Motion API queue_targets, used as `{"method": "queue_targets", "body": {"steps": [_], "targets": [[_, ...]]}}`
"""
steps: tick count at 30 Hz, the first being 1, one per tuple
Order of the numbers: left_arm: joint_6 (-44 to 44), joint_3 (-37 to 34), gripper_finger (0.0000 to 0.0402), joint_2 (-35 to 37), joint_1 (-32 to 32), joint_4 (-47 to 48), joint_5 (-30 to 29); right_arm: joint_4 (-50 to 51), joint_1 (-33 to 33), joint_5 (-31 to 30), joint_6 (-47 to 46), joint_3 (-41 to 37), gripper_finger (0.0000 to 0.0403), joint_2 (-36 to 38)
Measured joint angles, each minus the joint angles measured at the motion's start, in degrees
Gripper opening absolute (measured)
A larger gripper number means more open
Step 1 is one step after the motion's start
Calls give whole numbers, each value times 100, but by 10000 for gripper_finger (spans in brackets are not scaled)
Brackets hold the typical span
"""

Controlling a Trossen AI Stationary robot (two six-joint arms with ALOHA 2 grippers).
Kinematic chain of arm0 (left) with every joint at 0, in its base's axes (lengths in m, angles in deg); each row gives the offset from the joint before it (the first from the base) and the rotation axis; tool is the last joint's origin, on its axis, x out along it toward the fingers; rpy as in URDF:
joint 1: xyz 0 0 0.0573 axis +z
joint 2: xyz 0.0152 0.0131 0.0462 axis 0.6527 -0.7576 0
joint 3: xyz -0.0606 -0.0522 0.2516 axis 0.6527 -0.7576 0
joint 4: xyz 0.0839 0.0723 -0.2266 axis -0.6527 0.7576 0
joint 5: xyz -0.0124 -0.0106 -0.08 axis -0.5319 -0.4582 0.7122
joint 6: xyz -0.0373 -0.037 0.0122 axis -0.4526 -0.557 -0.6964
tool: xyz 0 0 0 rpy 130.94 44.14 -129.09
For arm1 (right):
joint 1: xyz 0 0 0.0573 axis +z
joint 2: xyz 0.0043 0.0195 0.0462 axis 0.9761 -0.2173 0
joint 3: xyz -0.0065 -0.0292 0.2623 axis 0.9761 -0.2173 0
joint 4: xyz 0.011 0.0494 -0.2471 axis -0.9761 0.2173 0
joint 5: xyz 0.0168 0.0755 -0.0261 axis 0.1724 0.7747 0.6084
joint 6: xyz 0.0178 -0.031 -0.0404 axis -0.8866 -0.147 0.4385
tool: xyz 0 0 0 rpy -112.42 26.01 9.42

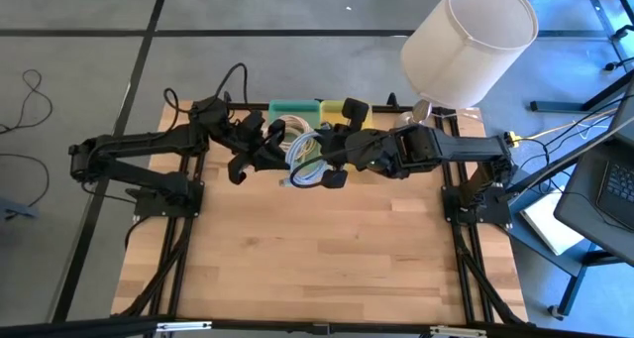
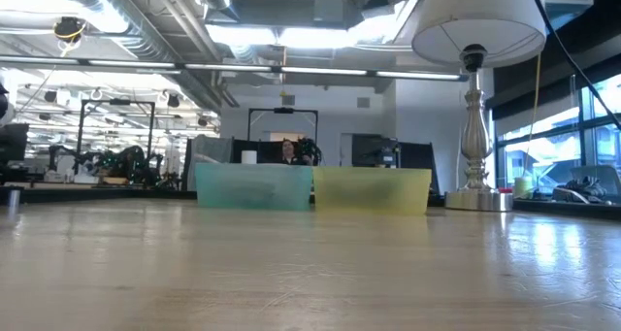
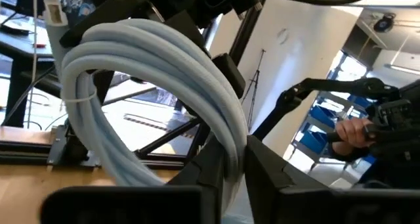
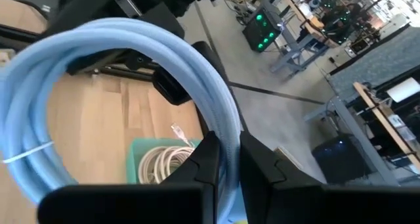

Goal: Pick & Place USB Port
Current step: Put the blue HDMI cable into the green bin

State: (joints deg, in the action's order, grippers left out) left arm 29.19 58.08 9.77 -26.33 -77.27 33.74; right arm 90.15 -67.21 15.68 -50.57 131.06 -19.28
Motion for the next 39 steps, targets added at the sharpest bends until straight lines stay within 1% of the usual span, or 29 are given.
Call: {"method": "queue_targets", "body": {"steps": [1,3,5,8,9,11,15,17,19,22,25,26,28,30,32,35,38,39], "targets": [[34,-4,29,0,0,0,27,-23,-28,45,3,2,33,-18],[55,-4,28,2,0,0,52,-59,-54,100,67,2,33,-40],[88,-7,28,-4,2,7,81,-97,-59,19,142,4,33,-93],[137,-7,28,-11,0,34,137,-118,-49,7,503,4,37,-110],[156,-7,28,-11,0,27,140,-145,-24,-14,646,4,50,-110],[172,-7,28,-11,4,2,193,-118,40,-246,873,30,91,-125],[269,6,28,-5,65,-11,239,-124,257,-1048,1381,162,192,-135],[270,7,28,-2,132,-6,304,-85,372,-1541,1456,203,235,-136],[271,7,27,0,222,6,351,-69,478,-1982,1452,252,271,-136],[293,9,22,7,419,62,447,65,658,-2769,1454,264,307,-134],[606,9,11,9,715,543,406,337,848,-3632,1426,271,321,-114],[801,9,11,13,844,867,288,458,916,-3903,1368,271,323,-114],[1293,9,11,-46,1086,1625,-144,703,1069,-4339,1142,271,324,-114],[1660,6,11,-190,1322,2198,-463,825,1211,-4604,866,271,325,-114],[1874,4,11,-347,1558,2460,-601,823,1334,-4670,624,271,325,-71],[2145,4,11,-594,1825,2591,-850,825,1444,-4704,308,271,325,18],[2378,20,11,-854,1962,2668,-1189,821,1475,-4690,55,271,325,143],[2494,99,11,-947,1986,2885,-1301,810,1475,-4652,-73,271,325,193]]}}
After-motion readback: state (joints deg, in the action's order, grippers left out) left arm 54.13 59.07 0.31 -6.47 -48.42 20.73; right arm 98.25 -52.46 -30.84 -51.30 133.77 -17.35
